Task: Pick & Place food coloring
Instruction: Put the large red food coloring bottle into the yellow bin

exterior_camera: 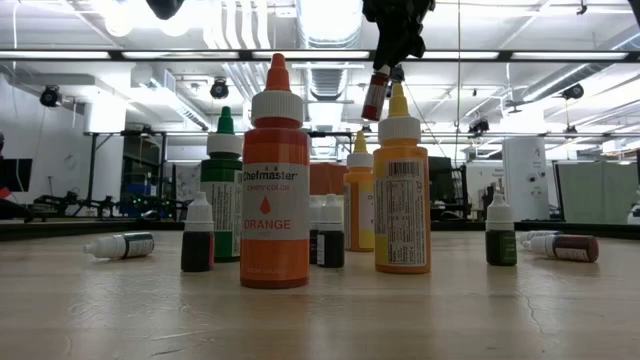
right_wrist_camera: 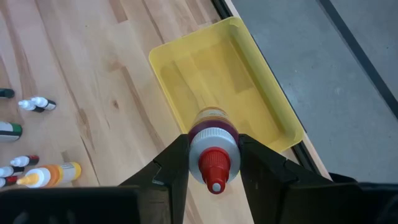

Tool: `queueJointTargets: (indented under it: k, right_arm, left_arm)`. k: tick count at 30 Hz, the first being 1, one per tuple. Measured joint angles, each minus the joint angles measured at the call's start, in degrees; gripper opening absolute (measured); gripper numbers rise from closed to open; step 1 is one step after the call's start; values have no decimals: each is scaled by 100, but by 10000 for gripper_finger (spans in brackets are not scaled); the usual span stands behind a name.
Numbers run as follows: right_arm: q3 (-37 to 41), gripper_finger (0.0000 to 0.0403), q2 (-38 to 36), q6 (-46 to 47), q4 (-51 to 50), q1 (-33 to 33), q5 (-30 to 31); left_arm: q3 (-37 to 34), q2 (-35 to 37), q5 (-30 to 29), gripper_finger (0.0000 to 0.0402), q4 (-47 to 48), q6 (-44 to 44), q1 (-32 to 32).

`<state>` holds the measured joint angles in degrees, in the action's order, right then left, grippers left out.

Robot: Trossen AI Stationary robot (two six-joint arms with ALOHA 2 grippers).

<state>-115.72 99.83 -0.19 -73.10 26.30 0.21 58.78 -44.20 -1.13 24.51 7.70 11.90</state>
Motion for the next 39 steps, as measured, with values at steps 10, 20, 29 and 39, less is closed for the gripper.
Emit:
queueJointTargets:
  k: [10, 20, 29, 39]
  right_arm:
    - [0, 112, 0, -39, -1, 0, -2]
    - [0, 111, 2, -43, -28, 0, -7]
    - [0, 112, 2, -43, -46, -4, -15]
    - [0, 111, 2, -43, -102, -4, -15]
  left_arm:
    - [0, -258, -1, 0, 0, 42, 2]
    - [0, -723, -2, 0, -4, 46, 1]
    - [112, -502, -2, 0, -222, 47, 2]
    - [431, 513, -2, 0, -219, -143, 2]
